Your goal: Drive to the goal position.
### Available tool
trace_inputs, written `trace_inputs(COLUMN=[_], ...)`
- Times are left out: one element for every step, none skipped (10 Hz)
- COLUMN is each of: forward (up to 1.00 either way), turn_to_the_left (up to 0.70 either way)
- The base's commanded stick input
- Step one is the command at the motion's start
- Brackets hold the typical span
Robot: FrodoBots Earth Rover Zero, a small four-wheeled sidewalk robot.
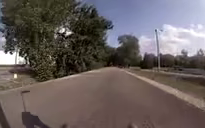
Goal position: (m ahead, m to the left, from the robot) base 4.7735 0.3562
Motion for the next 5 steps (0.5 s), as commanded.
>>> trace_inputs(forward=[0.70,0.70,0.70,0.70,0.70], turn_to_the_left=[0.00,-0.14,-0.35,-0.35,-0.24])
